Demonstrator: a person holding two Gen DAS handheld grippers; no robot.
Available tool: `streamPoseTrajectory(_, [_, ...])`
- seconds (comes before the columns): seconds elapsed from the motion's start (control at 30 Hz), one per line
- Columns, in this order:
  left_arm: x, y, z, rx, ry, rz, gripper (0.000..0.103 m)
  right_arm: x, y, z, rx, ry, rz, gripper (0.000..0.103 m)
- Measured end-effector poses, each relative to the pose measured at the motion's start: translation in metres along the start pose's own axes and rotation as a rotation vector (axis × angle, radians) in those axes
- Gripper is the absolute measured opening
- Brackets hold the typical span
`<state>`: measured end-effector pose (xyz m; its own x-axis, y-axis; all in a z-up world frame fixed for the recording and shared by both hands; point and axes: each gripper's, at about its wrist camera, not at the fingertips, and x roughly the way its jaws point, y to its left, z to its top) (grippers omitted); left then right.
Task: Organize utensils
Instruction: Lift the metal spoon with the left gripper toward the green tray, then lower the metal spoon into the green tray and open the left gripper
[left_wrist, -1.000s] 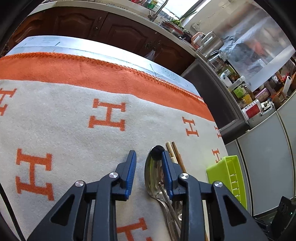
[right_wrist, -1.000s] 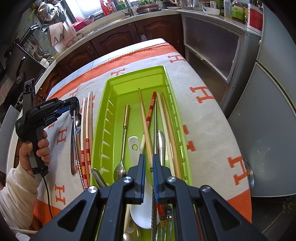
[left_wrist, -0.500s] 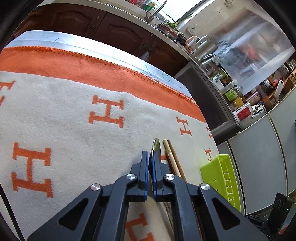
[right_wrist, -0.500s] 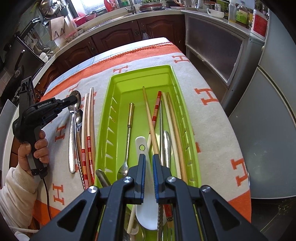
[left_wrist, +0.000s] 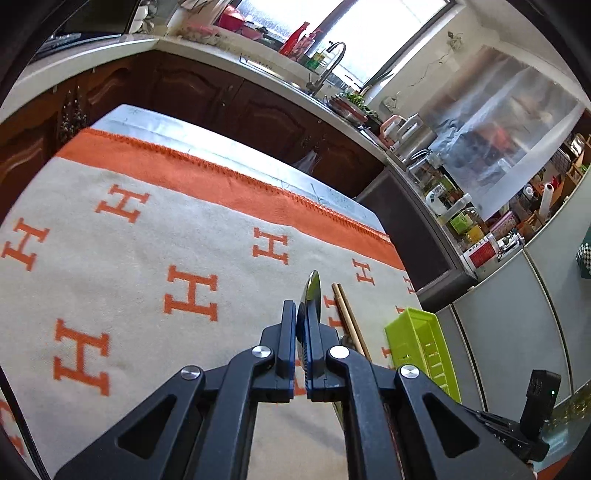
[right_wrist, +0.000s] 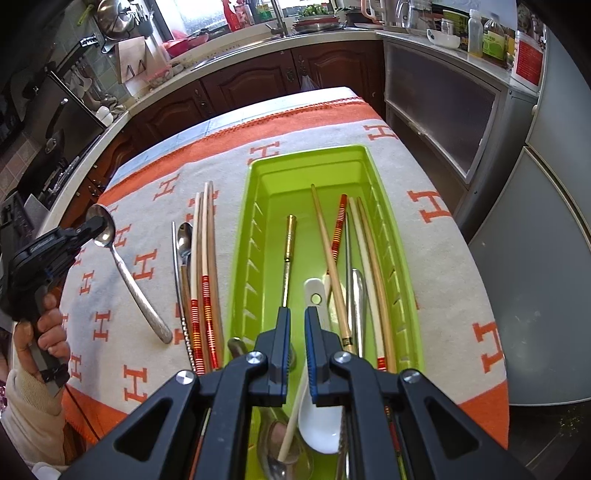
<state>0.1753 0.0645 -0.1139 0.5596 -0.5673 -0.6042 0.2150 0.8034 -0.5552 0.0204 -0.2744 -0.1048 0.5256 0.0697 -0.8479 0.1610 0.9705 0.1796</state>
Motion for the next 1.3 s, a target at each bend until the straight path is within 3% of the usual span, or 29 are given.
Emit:
streamPoseTrajectory(0.17, [-0.041,-0.026,-0.009,0.043,-0.019,-0.033,0.003,-0.009,0.007,0.001,-0.02,-0.011,0.022,0.007])
streamPoseTrajectory(0.33, [-0.066,-0.047,-0.013,0.032,0.007,-0.119,0.003,-0.024,0.008,0.001,-0.019,-0.048,0.042,0.007])
streamPoseTrajectory(0.57, [-0.069,-0.102,-0.022,0.064,0.085,-0.236,0.003,-0.041,-0.005,-0.005,0.019,-0.081,0.044,0.007])
streamPoseTrajectory(0.97, [0.017,-0.178,-0.046,0.119,0.285,-0.304,0.003,-0.058,-0.056,-0.014,0.127,-0.115,-0.009,0.007])
streamPoseTrajectory(1.3, [0.103,-0.192,-0.076,0.129,0.408,-0.229,0.004,-0.057,-0.074,-0.017,0.165,-0.114,-0.039,0.007])
